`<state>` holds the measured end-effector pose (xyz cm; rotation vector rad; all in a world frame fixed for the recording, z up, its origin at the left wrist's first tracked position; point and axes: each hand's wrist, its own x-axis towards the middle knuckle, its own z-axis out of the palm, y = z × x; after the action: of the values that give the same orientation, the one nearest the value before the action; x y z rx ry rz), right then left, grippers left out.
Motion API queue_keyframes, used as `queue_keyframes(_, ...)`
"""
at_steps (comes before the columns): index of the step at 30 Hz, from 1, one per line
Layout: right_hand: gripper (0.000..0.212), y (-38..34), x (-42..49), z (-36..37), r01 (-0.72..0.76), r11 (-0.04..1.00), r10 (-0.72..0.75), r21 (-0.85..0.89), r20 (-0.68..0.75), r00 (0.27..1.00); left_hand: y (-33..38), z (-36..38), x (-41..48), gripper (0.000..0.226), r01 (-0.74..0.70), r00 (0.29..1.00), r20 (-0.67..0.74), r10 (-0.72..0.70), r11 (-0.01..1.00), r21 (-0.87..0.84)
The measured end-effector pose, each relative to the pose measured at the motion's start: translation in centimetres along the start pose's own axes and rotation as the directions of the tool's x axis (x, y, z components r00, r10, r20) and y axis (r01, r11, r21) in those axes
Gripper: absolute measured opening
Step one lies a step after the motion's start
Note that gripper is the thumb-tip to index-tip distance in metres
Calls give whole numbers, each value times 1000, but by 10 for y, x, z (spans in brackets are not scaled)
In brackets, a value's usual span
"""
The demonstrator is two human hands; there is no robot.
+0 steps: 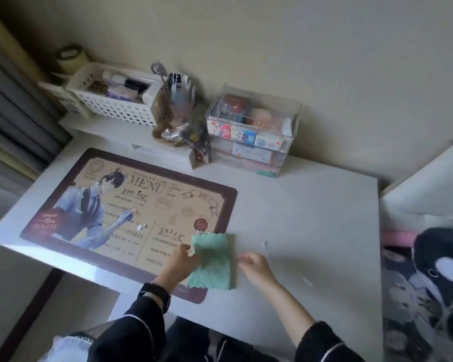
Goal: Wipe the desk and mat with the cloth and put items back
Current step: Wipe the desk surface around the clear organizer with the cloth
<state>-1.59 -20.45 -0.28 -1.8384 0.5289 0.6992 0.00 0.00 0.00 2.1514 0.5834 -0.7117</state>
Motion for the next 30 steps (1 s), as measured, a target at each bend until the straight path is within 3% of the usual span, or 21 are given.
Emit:
queue_keyframes(2, 28, 1, 9, 15, -64, 993, 63, -102, -8, 998, -5, 9, -2, 56, 91, 996, 22, -90, 994, -56)
queue_keyframes(4, 39, 2, 13, 29, -134, 986, 134, -99, -2, 991, -14, 18, -1, 55, 135, 990, 54, -133, 991, -18)
queue_keyframes(7, 27, 3, 19, 47, -167, 982, 168, -85, 6, 986, -14, 23, 6, 52, 149, 986, 81, -143, 986, -77)
queue_keyframes(9, 9, -2, 20, 54, -103, 983, 107, -153, 20, 994, -7, 24, 9, 44, 137, 986, 106, -126, 985, -101)
queue_keyframes(12, 29, -23, 16, 50, 15, 994, -17, -111, -17, 1000, 7, 21, 13, 40, 100, 985, 151, -82, 988, -117)
queue_keyframes(16, 17, -72, -3, 10, 191, 979, -176, 65, -195, 965, 34, 4, 16, 39, 93, 954, 299, 35, 909, -406)
queue_keyframes(18, 15, -96, -17, -15, 262, 953, -215, 151, -270, 938, 51, -4, 12, 40, 134, 878, 454, 154, 830, -542)
queue_keyframes(20, 18, -116, -30, -39, 308, 891, -203, 334, -313, 928, 72, -10, 7, 57, 235, 719, 629, 294, 750, -619)
queue_keyframes(22, 20, -129, -41, -59, 341, 745, -208, 574, -285, 936, 96, -13, 2, 70, 317, 522, 737, 429, 705, -635)
queue_keyframes(24, 20, -130, -47, -75, 318, 618, -208, 719, -240, 948, 121, -12, -3, 72, 427, 419, 767, 485, 641, -638)
queue_keyframes(25, 19, -126, -50, -81, 321, 603, -202, 730, -250, 947, 133, -10, -5, 70, 470, 412, 769, 489, 609, -639)
queue_keyframes(27, 21, -112, -51, -89, 356, 748, -167, 560, -360, 918, 149, -3, -7, 59, 451, 450, 709, 543, 547, -705)
queue_keyframes(28, 27, -101, -52, -93, 363, 844, -171, 395, -444, 880, 155, 2, -6, 52, 395, 492, 662, 566, 533, -748)
queue_keyframes(30, 32, -84, -54, -96, 363, 925, -255, 108, -532, 807, 164, 8, -5, 49, 211, 653, 547, 523, 568, -795)
